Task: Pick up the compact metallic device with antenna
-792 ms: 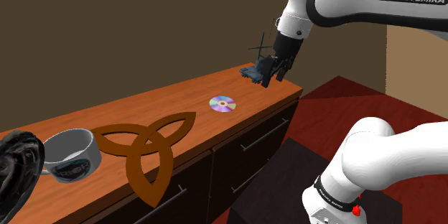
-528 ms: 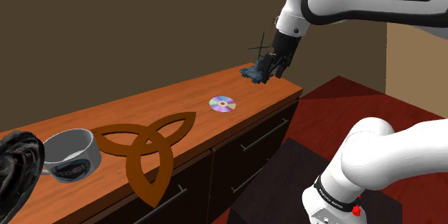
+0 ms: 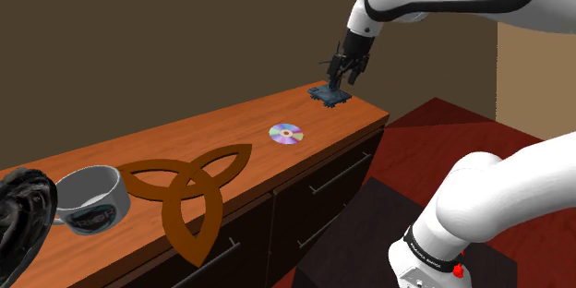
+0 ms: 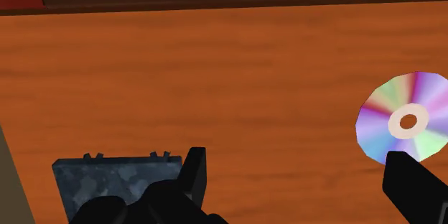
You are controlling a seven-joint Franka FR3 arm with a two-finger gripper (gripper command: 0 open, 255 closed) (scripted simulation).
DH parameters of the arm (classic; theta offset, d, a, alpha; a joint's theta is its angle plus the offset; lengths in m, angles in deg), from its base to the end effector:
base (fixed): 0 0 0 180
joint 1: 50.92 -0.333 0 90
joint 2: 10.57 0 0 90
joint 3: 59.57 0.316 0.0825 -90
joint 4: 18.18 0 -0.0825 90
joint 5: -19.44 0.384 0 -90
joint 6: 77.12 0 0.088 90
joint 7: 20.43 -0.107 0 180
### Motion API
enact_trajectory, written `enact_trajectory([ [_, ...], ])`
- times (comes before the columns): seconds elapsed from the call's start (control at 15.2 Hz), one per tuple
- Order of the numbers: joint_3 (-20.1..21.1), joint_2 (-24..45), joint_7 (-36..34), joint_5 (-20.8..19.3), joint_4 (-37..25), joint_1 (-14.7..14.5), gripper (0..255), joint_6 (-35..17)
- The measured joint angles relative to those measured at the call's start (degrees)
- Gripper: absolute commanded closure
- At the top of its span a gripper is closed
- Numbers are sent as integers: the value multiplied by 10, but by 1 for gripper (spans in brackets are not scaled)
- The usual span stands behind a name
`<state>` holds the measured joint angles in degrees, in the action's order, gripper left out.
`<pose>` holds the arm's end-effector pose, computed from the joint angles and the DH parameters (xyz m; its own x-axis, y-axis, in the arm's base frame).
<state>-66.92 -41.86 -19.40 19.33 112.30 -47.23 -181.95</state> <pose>0.3888 -0.0843 0.5662 0.9824 -0.1605 0.0956 -0.1550 -0.9859 -0.0628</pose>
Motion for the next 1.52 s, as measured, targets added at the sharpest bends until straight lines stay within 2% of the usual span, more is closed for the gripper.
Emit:
enact_trajectory([
  [0.46, -51, 107, 40, -8, -93, 23, 0, -26],
  [0.86, -90, 210, 74, 6, -201, 38, 0, -31],
  [1.39, -97, 226, 83, 11, -169, 42, 0, -87],
  [1.45, -98, 226, 84, 11, -168, 42, 255, -91],
  [1.52, -98, 226, 84, 11, -166, 42, 255, -94],
])
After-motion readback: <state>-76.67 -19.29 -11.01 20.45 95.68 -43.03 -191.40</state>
